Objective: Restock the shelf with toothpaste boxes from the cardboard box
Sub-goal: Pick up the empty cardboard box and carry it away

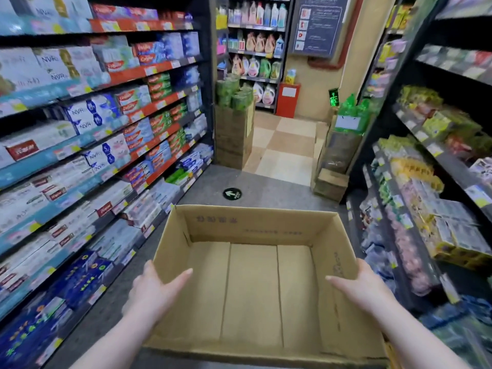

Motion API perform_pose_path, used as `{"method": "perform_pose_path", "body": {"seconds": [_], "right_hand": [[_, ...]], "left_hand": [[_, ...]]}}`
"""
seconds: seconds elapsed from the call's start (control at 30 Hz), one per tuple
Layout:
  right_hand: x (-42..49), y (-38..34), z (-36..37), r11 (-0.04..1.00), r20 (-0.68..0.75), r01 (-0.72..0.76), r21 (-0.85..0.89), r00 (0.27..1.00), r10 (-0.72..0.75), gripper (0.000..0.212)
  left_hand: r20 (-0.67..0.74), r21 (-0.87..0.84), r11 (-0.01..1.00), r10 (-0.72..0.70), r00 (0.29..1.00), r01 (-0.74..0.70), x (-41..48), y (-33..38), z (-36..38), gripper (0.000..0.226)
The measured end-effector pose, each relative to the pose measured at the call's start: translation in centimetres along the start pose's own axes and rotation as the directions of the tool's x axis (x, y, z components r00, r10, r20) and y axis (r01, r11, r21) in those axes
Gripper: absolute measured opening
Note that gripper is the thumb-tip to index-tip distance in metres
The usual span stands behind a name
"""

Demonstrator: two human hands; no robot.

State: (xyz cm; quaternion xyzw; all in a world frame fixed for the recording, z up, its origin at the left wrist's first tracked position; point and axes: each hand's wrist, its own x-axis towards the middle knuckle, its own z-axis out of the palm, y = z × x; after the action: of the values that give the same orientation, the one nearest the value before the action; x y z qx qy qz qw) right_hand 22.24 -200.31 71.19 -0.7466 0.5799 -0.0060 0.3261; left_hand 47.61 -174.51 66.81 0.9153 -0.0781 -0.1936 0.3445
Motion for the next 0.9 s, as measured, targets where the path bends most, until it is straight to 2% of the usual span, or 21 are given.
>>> {"method": "perform_pose_path", "body": {"seconds": [0.2, 0.33, 0.6, 0.9], "right_hand": [[9.7, -3.2, -2.9, 0.996, -0.038, -0.066, 0.066, 0.997, 0.068, 0.084], [16.9, -4.6, -4.9, 0.992, -0.047, -0.093, 0.084, 0.994, 0.098, 0.086], [33.9, -7.1, -9.2, 0.99, -0.015, -0.083, 0.11, 0.996, 0.085, 0.076], [49.7, -11.2, -14.2, 0.992, 0.044, -0.082, 0.101, 0.996, 0.077, 0.075]], "left_hand": [[0.044, 0.028, 0.995, 0.091, 0.995, -0.092, 9.4, 9.6, 3.1, 0.122], [0.037, 0.051, 0.991, 0.118, 0.992, -0.12, 14.7, 15.6, 7.0, 0.111], [0.052, 0.102, 0.994, 0.037, 0.998, -0.042, 24.5, 26.4, 15.2, 0.117], [0.021, 0.045, 0.998, -0.035, 0.999, 0.034, 33.2, 36.9, 22.0, 0.113]]}}
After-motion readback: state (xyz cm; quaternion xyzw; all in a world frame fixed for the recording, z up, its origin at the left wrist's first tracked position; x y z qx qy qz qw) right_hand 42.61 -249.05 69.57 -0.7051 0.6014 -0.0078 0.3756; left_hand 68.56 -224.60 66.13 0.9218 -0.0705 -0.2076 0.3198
